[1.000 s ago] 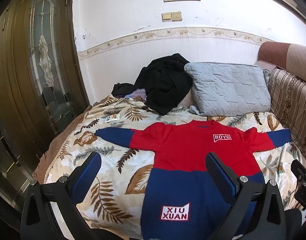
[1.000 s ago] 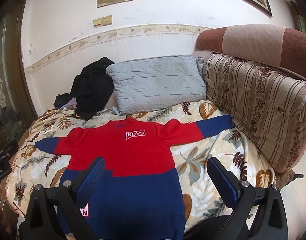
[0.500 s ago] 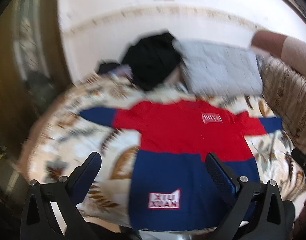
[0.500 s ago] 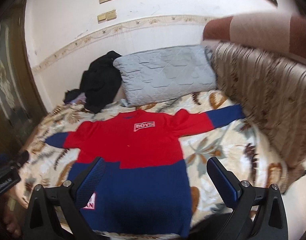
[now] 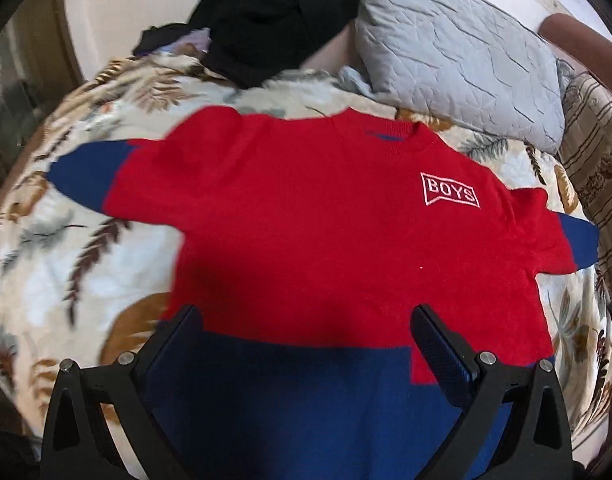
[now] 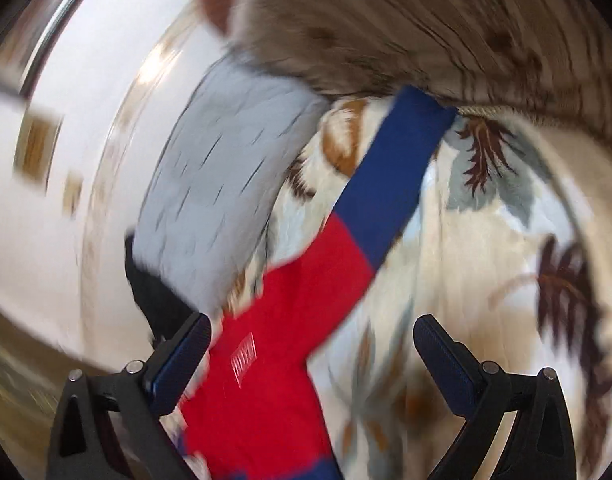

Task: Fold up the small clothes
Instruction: 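Grasp the blue sleeve cuff with the right tool and fold it across the chest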

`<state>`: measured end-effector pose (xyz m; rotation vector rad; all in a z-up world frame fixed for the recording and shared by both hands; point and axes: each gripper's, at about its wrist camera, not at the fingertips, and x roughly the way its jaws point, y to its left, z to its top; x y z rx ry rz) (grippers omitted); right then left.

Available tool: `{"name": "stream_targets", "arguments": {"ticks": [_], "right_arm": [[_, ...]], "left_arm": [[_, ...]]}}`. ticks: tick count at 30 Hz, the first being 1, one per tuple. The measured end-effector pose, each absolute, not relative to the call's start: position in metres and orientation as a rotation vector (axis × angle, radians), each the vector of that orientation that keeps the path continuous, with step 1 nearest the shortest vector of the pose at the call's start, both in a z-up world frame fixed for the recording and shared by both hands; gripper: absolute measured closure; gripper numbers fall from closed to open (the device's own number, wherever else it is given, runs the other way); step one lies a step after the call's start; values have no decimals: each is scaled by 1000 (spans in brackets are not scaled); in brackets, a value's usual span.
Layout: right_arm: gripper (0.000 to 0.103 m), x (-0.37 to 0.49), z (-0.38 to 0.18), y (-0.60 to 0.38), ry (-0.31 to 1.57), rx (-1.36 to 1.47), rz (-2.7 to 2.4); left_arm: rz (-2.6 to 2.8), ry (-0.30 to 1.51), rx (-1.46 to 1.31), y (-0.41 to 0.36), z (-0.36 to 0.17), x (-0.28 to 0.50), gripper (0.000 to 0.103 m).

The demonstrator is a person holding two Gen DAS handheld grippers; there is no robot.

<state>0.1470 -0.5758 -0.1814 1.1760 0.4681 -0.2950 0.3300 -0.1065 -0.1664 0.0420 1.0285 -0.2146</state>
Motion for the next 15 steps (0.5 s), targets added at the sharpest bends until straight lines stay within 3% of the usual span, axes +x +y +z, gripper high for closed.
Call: {"name": "stream_targets", "arguments": {"ticks": [3, 15], "right_arm": [[15, 166, -206, -615, 420, 1293, -293], [33, 219, -248, -691, 378, 1323, -429]], "left_arm": [[-234, 1030, 59, -109, -180, 337, 0], [-222, 979, 78, -111, -194, 367, 0]]}}
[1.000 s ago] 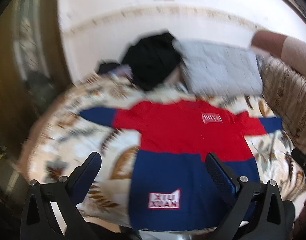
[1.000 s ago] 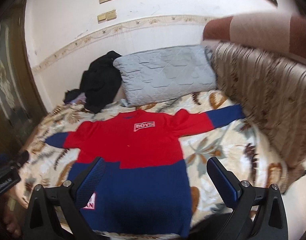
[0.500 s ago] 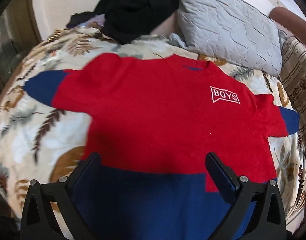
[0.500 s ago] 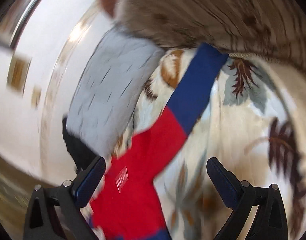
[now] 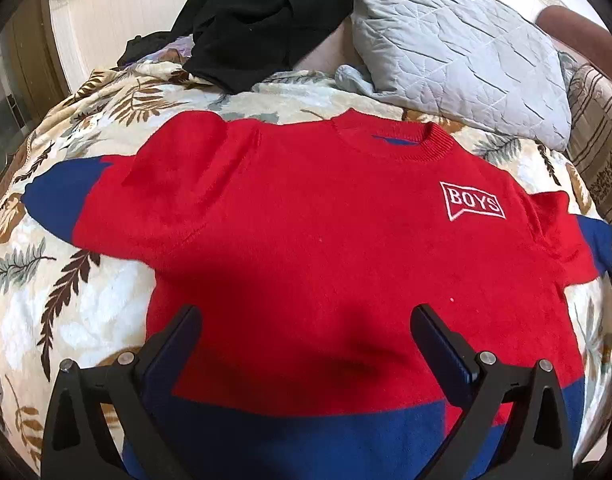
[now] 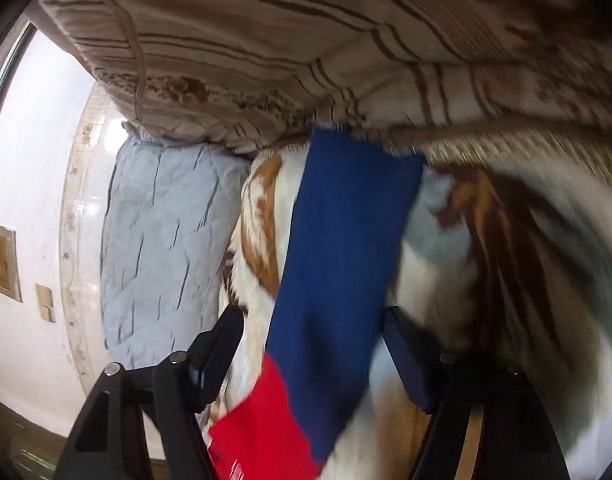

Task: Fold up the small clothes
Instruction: 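Grasp the blue sleeve cuff with the right tool and fold it across the chest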

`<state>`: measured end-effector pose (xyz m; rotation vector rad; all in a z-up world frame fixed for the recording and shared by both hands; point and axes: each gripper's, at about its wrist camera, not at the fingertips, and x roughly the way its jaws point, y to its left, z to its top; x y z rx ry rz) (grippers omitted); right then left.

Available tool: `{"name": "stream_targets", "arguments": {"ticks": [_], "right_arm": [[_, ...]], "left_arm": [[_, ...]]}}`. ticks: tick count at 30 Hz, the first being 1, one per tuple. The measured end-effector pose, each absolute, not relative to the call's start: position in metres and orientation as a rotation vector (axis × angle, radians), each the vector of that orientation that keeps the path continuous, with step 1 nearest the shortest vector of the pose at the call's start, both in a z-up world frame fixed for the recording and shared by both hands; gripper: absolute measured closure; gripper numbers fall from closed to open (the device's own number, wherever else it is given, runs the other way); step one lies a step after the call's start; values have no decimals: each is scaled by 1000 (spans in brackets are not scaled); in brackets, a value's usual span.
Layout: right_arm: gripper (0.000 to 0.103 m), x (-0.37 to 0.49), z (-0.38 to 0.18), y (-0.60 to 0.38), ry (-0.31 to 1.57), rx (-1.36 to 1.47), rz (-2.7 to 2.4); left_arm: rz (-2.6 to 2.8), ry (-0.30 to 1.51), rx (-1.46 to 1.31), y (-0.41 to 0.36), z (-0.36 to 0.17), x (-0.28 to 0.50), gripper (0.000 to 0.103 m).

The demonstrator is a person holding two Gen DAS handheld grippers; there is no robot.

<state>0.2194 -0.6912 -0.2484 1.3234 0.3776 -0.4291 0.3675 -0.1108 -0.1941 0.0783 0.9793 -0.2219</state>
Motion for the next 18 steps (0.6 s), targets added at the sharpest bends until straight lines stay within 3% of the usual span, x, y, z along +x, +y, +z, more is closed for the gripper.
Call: {"name": "stream_targets", "arguments": {"ticks": [3, 4, 5, 7, 11, 18], "right_arm": [[52, 228, -253, -702, 363, 1294, -446], [72, 229, -253, -704, 365, 1277, -445], [79, 235, -256, -707, 387, 1247, -452], [88, 236, -258, -709, 387, 1235, -462], [94, 238, -229, -694, 344, 1170, -429], [94, 269, -138, -601, 265, 1031, -129]], "left_arm": [[-203, 970, 91, -109, -196, 372, 0], [-196, 969, 96, -108, -197, 374, 0], [-190, 970, 100, -107, -198, 375, 0], [-177, 968, 96, -104, -197, 377, 0], [-151, 956, 65, -93, -189, 378, 0], [-82, 885, 51, -68, -169, 377, 0]]}}
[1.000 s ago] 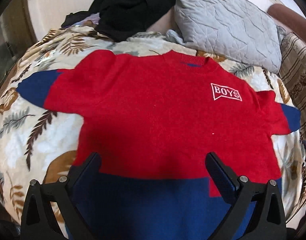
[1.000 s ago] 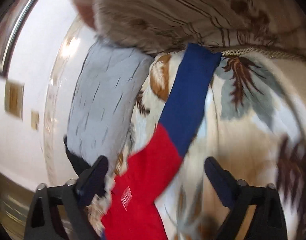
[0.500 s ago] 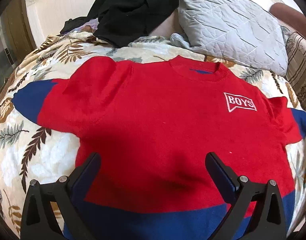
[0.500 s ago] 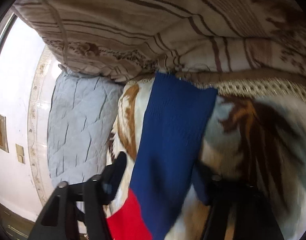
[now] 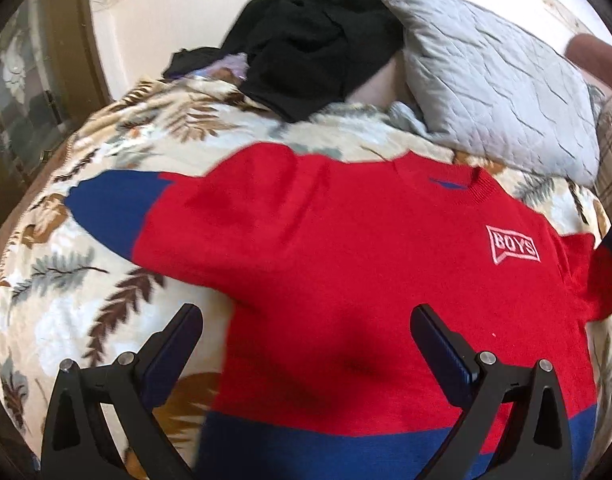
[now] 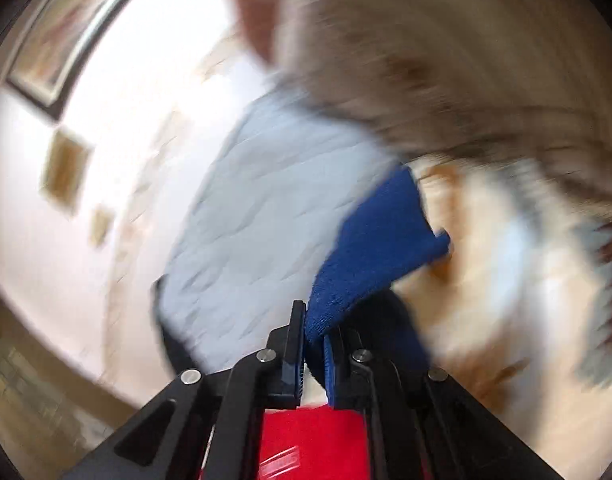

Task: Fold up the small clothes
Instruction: 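Grasp the blue sleeve cuff with the right tool and fold it across the chest, then lay the sleeve flat on the red chest and open the right tool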

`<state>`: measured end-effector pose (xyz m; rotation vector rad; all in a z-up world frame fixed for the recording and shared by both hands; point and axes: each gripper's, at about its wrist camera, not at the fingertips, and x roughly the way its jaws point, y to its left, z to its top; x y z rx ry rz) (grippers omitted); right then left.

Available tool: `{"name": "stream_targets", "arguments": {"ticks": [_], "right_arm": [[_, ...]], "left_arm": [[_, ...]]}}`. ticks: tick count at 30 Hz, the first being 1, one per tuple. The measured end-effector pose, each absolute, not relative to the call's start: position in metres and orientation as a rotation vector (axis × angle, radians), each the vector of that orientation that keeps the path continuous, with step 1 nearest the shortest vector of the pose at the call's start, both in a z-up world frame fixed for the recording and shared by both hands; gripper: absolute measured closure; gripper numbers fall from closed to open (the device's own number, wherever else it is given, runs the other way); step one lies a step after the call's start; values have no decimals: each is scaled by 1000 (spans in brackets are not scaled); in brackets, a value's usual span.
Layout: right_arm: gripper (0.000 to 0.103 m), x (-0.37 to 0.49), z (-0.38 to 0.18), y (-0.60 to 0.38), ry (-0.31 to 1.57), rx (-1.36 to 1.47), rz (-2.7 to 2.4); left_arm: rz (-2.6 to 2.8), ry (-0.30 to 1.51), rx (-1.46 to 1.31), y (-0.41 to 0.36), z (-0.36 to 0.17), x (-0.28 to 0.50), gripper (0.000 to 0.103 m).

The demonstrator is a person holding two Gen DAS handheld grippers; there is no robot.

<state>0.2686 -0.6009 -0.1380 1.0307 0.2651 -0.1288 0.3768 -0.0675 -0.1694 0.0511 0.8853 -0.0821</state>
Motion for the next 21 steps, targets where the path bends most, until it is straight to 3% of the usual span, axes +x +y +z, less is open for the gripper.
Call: {"name": "stream_targets", "arguments": {"ticks": [7, 13, 16, 18, 19, 20, 21], "right_arm": [[94, 337, -133, -464, 411, 984, 128], [94, 404, -184, -342, 575, 1030, 260], [89, 422, -207, -296, 679, 1027, 291], [79, 426, -216, -281, 729, 1025, 328], [52, 425, -218, -269, 767, 1019, 362], [17, 423, -217, -264, 795, 1014, 384], [13, 420, -214, -262, 805, 1012, 395]], "left_arm": [[22, 825, 26, -27, -154, 380, 0], [88, 836, -22, 11, -153, 387, 0], [119, 840, -40, 25, -153, 389, 0], [130, 838, -50, 30, -153, 390, 0], [134, 838, -52, 32, -153, 390, 0], [136, 838, -55, 33, -153, 390, 0], [138, 837, -58, 34, -152, 390, 0]]}}
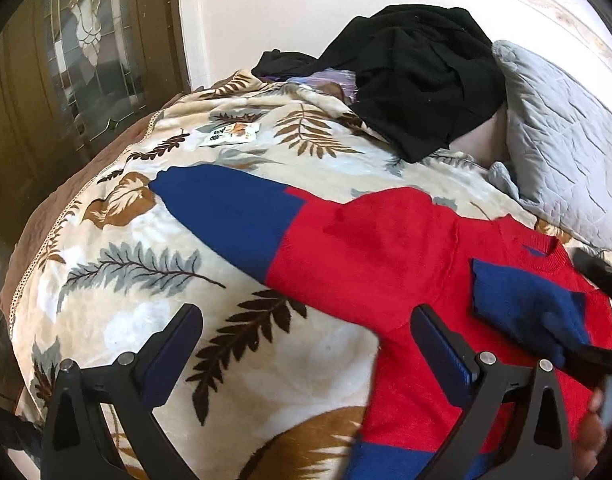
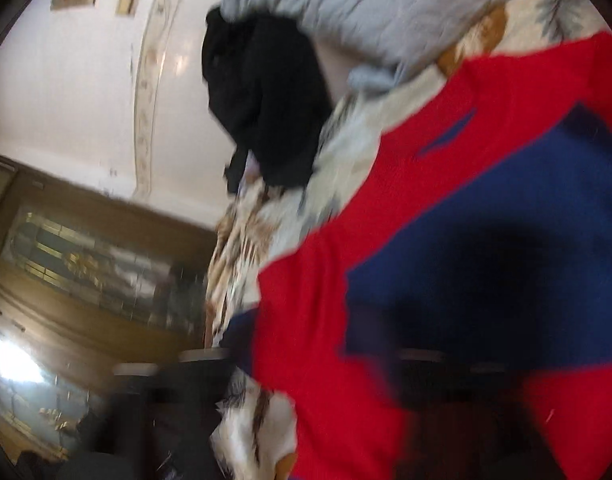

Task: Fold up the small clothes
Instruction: 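Lay the sleeve flat on the red chest and open the right tool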

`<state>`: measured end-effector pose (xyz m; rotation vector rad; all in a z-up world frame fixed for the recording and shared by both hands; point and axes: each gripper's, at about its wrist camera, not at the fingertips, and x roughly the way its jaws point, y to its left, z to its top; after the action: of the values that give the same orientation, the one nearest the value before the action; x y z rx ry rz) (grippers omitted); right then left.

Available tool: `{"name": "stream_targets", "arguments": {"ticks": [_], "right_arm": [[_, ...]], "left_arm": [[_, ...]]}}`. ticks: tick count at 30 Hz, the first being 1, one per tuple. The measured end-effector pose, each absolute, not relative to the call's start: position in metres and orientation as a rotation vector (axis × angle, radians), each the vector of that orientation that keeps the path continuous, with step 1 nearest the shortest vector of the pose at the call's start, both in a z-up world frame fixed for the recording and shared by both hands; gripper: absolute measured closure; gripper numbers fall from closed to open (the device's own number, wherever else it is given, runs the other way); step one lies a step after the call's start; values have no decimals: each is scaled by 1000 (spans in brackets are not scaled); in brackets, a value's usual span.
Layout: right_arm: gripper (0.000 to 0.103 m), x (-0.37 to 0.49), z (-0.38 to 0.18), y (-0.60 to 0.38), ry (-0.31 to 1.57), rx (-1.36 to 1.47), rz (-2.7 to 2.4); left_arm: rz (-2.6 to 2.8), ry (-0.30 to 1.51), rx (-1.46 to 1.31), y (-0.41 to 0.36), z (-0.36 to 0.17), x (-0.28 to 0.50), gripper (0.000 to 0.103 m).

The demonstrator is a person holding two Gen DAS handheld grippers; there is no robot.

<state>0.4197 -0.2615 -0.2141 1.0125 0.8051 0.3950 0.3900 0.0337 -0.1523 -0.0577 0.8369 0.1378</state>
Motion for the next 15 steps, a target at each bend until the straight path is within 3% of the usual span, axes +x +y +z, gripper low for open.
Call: {"name": "stream_targets", "arguments": {"ticks": [7, 11, 15], "right_arm": [[16, 368, -171, -307, 728, 832, 308], [33, 328, -166, -367, 684, 752, 139], [48, 316, -188, -422, 677, 898, 49]], "left_arm": [[88, 845, -73, 19, -154, 395, 0], [-60, 883, -130, -9, -160, 404, 0], [-166, 968, -162, -41, -179, 423, 0]]}}
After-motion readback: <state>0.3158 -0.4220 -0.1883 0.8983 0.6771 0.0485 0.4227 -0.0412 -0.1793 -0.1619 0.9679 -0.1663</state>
